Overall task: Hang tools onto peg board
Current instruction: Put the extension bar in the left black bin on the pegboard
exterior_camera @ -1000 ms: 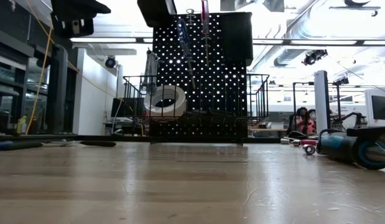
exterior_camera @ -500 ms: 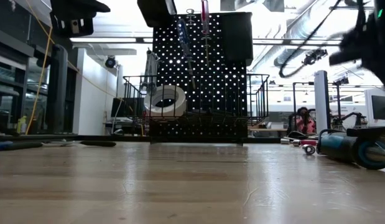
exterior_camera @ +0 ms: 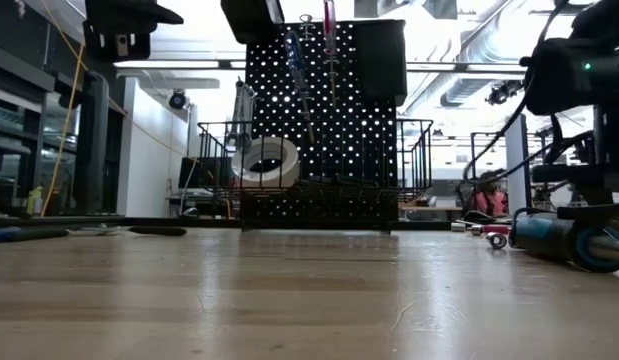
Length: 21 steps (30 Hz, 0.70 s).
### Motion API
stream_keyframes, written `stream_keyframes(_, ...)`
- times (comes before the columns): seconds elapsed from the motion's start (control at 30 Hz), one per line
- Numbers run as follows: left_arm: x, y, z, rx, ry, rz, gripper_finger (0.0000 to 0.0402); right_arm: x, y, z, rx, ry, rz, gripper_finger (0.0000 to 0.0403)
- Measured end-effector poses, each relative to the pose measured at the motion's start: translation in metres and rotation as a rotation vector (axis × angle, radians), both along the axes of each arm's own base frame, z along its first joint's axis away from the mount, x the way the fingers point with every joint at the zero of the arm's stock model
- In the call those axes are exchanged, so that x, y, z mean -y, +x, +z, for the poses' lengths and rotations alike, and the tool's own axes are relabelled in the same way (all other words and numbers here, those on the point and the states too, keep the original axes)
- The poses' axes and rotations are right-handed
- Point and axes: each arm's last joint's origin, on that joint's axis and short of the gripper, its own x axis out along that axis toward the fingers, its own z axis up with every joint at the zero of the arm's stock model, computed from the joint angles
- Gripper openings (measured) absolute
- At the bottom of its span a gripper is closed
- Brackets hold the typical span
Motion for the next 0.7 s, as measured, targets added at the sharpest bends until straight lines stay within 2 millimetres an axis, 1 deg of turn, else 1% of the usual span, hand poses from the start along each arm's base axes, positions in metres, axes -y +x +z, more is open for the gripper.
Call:
stream_keyframes(0.07, 0.000, 0.000, 0.000, -0.006, -0.007, 0.006, 0.0232, 0.003, -0.002, -0.004, 0.002, 0.015, -0.011, 0.0169)
stream_keyframes(0.13, 0.000, 0.000, 0.000, -0.009, -0.013, 0.011, 0.0232, 0.003, -0.003, -0.004, -0.010, 0.014, -0.010, 0.0153)
stream_keyframes(0.2, 0.000, 0.000, 0.000, -0.010, -0.027, 0.005, 0.0232, 0.003, -0.004, -0.003, -0.025, 0.016, 0.016, 0.0114)
stream_keyframes(0.27, 0.001, 0.001, 0.002, 0.017, -0.033, -0.008, 0.0232, 0.003, -0.004, -0.003, -0.030, 0.014, 0.064, 0.0051)
stream_keyframes(0.3, 0.001, 0.001, 0.006, 0.047, -0.030, -0.023, 0.0232, 0.003, -0.003, -0.003, -0.026, 0.006, 0.085, 0.0030)
stream_keyframes(0.37, 0.001, 0.000, 0.013, 0.114, -0.019, -0.048, 0.0232, 0.001, -0.001, -0.001, -0.013, -0.014, 0.127, 0.0023)
stream_keyframes(0.4, 0.000, -0.002, 0.017, 0.141, -0.011, -0.058, 0.0232, -0.001, 0.005, 0.004, 0.014, -0.044, 0.150, 0.0023)
stream_keyframes(0.47, -0.004, -0.005, 0.025, 0.193, 0.004, -0.062, 0.0232, -0.004, 0.013, 0.016, 0.034, -0.140, 0.215, 0.0017)
stream_keyframes(0.6, -0.019, -0.019, 0.045, 0.308, 0.037, -0.005, 0.0232, -0.012, 0.034, 0.056, 0.122, -0.252, 0.336, 0.0015)
stream_keyframes(0.67, -0.029, -0.029, 0.056, 0.368, 0.056, 0.038, 0.0232, -0.017, 0.042, 0.082, 0.166, -0.341, 0.377, 0.0015)
stream_keyframes(0.7, -0.034, -0.035, 0.062, 0.397, 0.067, 0.058, 0.0232, -0.020, 0.048, 0.100, 0.216, -0.402, 0.388, 0.0015)
